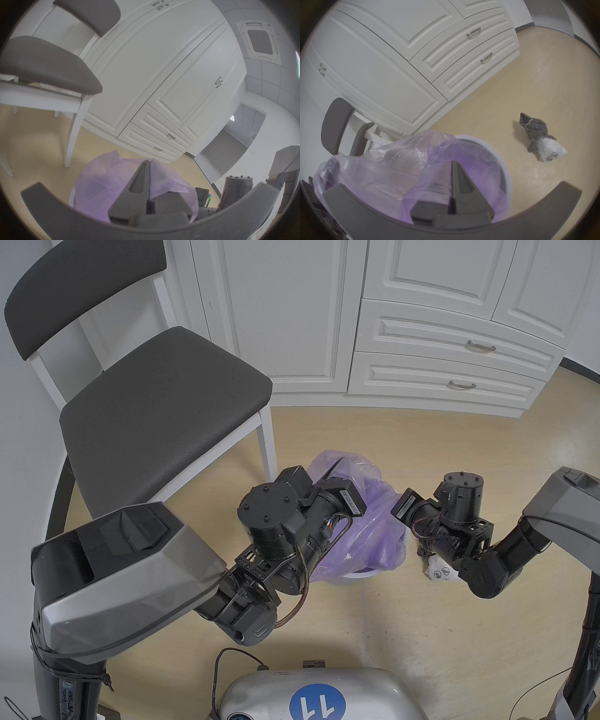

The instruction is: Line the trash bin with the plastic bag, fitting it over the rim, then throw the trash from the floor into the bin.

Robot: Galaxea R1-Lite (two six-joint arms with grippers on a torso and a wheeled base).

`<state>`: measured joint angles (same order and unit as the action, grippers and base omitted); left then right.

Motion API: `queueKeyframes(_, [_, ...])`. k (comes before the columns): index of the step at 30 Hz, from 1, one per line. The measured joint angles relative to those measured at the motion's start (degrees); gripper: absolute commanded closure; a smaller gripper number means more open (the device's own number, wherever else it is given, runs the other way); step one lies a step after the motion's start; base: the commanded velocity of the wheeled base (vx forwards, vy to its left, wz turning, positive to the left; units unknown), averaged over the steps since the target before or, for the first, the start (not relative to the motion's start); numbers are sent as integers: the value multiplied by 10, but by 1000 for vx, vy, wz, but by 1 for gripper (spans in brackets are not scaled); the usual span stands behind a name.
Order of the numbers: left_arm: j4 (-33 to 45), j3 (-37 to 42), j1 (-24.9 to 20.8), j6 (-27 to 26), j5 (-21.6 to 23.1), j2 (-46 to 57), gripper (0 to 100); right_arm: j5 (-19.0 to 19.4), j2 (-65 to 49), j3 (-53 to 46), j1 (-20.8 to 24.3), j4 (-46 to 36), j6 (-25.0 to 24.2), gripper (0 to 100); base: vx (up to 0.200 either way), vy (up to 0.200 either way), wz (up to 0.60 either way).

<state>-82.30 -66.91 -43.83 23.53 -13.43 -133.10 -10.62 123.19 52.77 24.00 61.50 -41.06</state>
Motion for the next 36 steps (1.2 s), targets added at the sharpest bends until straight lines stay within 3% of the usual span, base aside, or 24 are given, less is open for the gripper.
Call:
queueKeyframes(17, [23, -62, -30, 50, -1, -42, 100, 1, -30, -31, -10, 1, 9, 100, 0, 0, 0])
queueKeyframes(36, [48, -95, 28, 65, 0, -69, 100, -5, 0, -16, -4, 11, 6, 100, 0, 0, 0])
